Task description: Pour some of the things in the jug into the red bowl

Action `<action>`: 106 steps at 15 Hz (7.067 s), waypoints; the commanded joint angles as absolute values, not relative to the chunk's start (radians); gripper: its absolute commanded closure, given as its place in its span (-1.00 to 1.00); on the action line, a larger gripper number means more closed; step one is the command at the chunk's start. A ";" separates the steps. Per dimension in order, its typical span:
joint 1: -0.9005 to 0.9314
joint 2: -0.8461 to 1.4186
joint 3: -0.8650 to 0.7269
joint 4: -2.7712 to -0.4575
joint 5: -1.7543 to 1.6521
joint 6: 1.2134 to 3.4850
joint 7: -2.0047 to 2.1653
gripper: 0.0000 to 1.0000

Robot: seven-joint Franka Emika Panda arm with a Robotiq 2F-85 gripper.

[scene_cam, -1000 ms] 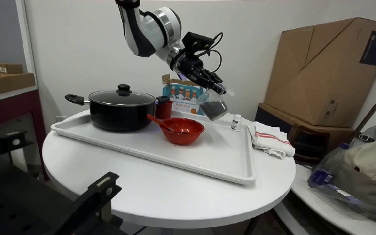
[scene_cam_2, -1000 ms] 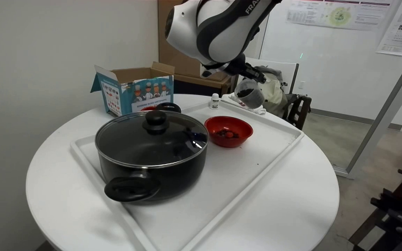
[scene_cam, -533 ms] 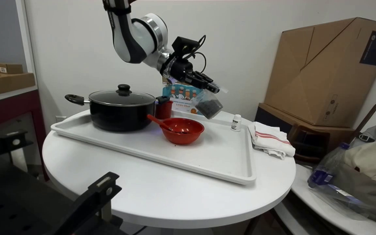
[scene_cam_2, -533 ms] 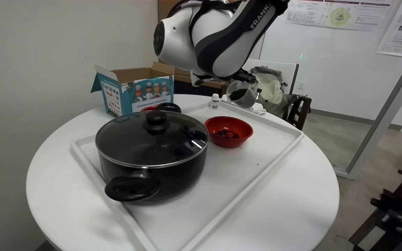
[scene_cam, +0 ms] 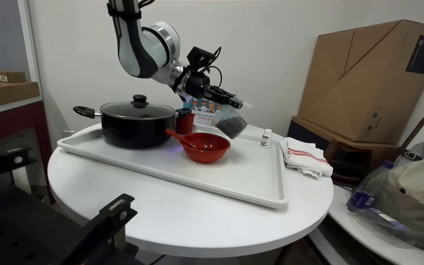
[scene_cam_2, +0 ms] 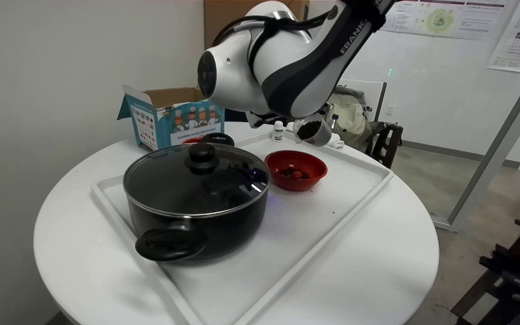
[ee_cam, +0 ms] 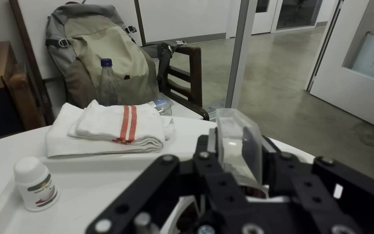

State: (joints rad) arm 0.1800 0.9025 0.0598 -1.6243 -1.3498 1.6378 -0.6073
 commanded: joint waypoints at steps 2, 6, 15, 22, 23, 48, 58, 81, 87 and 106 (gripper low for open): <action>0.188 0.861 0.069 -1.712 -1.442 1.644 -0.581 0.80; 0.203 0.843 0.070 -1.762 -1.541 1.643 -0.534 0.80; 0.209 0.799 0.075 -1.824 -1.659 1.623 -0.465 0.81; 0.217 0.740 0.071 -1.879 -1.720 1.603 -0.475 0.80; 0.218 0.732 0.069 -1.889 -1.732 1.597 -0.476 0.80; 0.223 0.687 0.064 -2.025 -1.970 1.450 -0.472 0.80; 0.187 0.697 0.090 -1.964 -1.852 1.447 -0.489 0.80; -0.054 0.671 0.105 -1.684 -0.986 1.623 -0.483 0.84; -0.142 0.722 0.054 -1.548 -0.736 1.640 -0.481 0.86; -0.196 0.937 -0.080 -1.373 -0.157 2.149 -0.068 0.86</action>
State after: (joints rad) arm -0.2132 0.9028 -0.0519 -1.3751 -0.2020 2.0413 -0.1716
